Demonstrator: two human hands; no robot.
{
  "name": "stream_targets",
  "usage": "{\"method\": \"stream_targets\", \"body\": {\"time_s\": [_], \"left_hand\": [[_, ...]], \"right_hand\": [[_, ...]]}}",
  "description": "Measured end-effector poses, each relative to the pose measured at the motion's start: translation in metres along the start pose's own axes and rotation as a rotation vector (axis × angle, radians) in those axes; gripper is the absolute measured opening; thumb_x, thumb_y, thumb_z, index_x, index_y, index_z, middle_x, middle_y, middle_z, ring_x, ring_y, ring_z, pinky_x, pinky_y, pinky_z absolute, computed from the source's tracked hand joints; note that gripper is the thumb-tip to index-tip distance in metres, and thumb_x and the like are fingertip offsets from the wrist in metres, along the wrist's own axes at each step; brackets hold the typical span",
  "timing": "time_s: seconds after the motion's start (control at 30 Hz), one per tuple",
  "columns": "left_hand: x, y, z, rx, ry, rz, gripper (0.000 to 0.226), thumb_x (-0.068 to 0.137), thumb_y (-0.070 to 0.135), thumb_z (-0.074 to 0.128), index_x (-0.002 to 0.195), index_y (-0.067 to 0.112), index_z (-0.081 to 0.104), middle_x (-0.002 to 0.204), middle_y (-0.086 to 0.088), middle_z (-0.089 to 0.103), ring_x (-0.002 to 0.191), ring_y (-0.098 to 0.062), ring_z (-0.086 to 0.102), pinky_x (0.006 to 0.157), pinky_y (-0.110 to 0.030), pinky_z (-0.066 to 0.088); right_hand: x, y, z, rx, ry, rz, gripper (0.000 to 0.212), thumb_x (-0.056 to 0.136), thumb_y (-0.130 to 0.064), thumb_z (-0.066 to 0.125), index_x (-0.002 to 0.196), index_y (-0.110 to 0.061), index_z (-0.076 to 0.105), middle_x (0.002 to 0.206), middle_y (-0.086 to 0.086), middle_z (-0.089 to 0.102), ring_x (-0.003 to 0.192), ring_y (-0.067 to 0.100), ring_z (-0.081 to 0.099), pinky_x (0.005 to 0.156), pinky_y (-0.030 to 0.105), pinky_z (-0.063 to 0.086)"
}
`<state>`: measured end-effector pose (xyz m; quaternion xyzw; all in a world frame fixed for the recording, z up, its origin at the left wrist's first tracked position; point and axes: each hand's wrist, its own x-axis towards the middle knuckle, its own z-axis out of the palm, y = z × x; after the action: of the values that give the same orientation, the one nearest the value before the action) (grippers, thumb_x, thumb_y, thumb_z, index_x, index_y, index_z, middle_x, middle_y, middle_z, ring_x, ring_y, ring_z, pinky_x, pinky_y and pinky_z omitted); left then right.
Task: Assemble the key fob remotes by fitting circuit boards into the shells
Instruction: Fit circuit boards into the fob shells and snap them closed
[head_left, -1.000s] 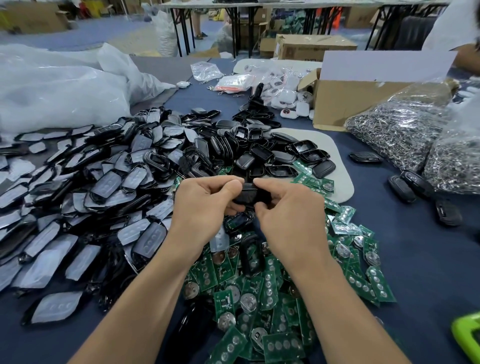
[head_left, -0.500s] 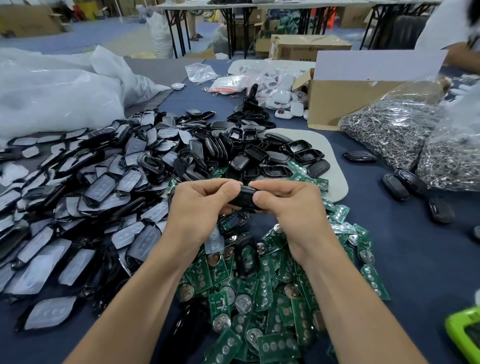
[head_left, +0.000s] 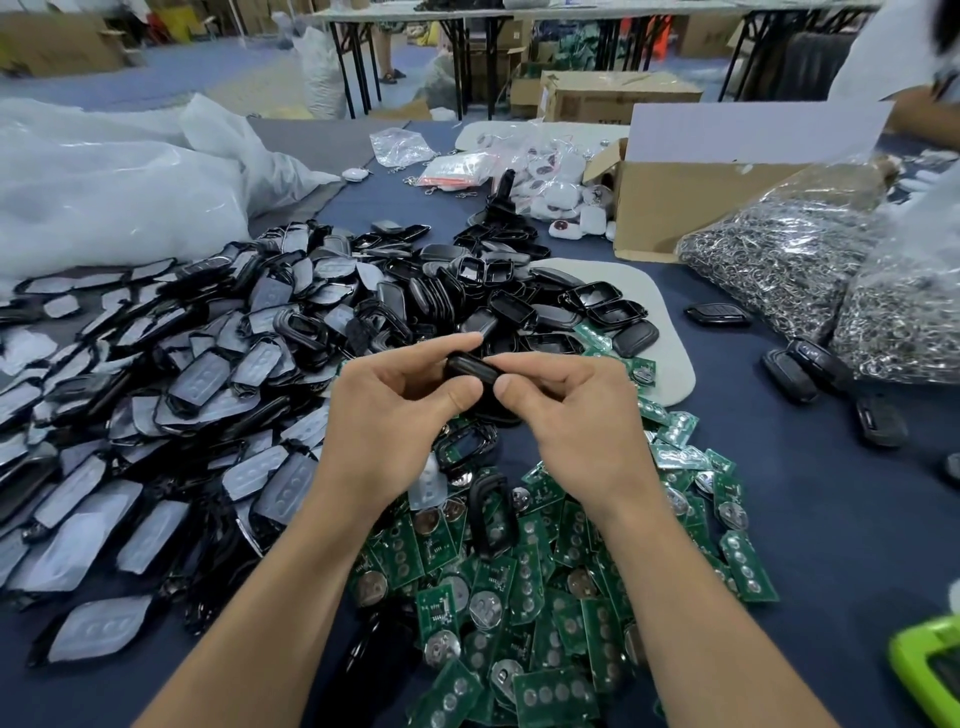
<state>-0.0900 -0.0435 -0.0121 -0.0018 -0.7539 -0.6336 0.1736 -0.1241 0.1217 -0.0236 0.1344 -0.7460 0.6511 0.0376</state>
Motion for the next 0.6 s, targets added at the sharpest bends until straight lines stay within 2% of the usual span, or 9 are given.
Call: {"method": "stream_targets", "body": {"time_s": [0.2, 0.3, 0.5, 0.6], "left_hand": [[0.0, 0.0007, 0.0027, -0.168, -0.021, -0.01, 0.029, 0.09, -0.004, 0.074, 0.1, 0.022, 0.082, 0.088, 0.003, 0.081, 0.082, -0.004, 0.075, 0.076, -0.015, 0.057], [-0.0009, 0.001, 0.0042, -0.199, -0.021, -0.022, 0.029, 0.089, -0.003, 0.074, 0.097, 0.023, 0.084, 0.089, 0.0, 0.082, 0.083, -0.007, 0.076, 0.076, -0.015, 0.057], [0.0006, -0.0004, 0.0054, -0.262, 0.019, -0.118, 0.032, 0.087, -0.007, 0.074, 0.089, 0.022, 0.086, 0.087, -0.003, 0.081, 0.081, -0.009, 0.076, 0.073, -0.016, 0.057], [0.0002, 0.0005, 0.0059, -0.265, 0.028, -0.116, 0.031, 0.086, -0.007, 0.075, 0.09, 0.021, 0.086, 0.087, -0.004, 0.081, 0.082, -0.011, 0.076, 0.075, -0.018, 0.058]], "right_hand": [[-0.0004, 0.0001, 0.0002, -0.003, 0.02, -0.031, 0.023, 0.092, -0.01, 0.076, 0.104, -0.028, 0.083, 0.092, -0.016, 0.08, 0.09, 0.003, 0.076, 0.087, 0.034, 0.062], [-0.0006, 0.0008, 0.0002, -0.024, 0.031, -0.043, 0.025, 0.091, -0.011, 0.077, 0.104, -0.031, 0.082, 0.092, -0.018, 0.08, 0.089, 0.0, 0.075, 0.087, 0.031, 0.062], [-0.0026, 0.0018, 0.0034, -0.11, 0.052, -0.094, 0.025, 0.093, -0.012, 0.075, 0.109, -0.028, 0.082, 0.098, -0.017, 0.08, 0.093, -0.003, 0.073, 0.09, 0.028, 0.061], [-0.0034, 0.0016, 0.0044, -0.153, 0.082, -0.133, 0.024, 0.093, -0.012, 0.075, 0.111, -0.027, 0.082, 0.1, -0.017, 0.079, 0.093, -0.006, 0.072, 0.089, 0.022, 0.059]]}}
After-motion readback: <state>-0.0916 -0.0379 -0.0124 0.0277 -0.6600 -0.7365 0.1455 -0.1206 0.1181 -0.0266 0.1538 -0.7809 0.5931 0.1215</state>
